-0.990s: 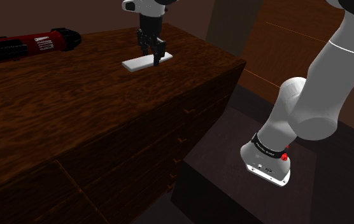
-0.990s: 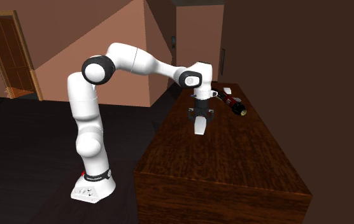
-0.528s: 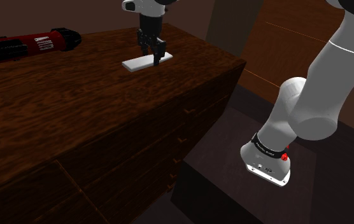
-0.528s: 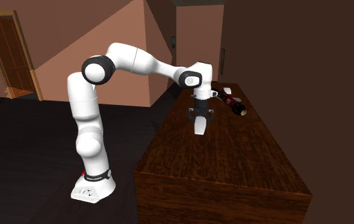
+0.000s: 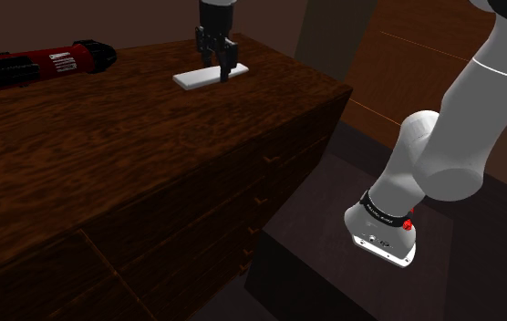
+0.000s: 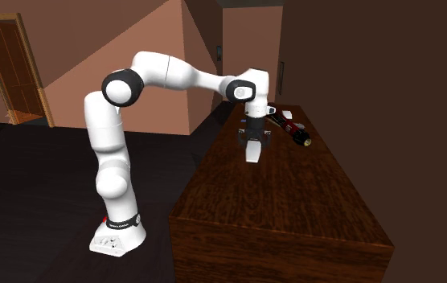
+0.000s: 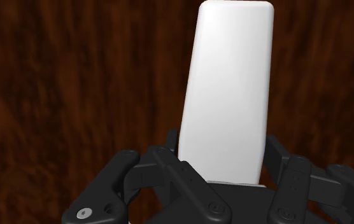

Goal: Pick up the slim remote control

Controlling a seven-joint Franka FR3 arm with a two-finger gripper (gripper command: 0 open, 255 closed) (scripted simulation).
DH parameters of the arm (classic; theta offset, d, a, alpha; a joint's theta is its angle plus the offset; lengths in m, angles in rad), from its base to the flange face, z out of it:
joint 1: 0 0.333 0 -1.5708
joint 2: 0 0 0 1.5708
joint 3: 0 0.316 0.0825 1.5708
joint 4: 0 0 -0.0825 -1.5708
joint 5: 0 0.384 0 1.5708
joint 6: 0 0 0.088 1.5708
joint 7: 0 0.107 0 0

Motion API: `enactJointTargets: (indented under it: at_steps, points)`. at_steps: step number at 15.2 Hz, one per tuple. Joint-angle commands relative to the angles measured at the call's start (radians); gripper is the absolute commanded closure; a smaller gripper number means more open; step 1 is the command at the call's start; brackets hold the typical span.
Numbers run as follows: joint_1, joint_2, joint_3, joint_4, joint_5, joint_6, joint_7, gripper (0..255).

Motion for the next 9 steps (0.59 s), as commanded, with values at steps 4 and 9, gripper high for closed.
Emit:
enactJointTargets:
  at_steps: [4, 9]
  points:
    - [0.0, -0.005, 0.0, 0.066, -0.001, -0.07, 0.001, 255]
    - [0.0, -0.003, 0.0, 0.11, -0.001, -0.113, 0.002, 255]
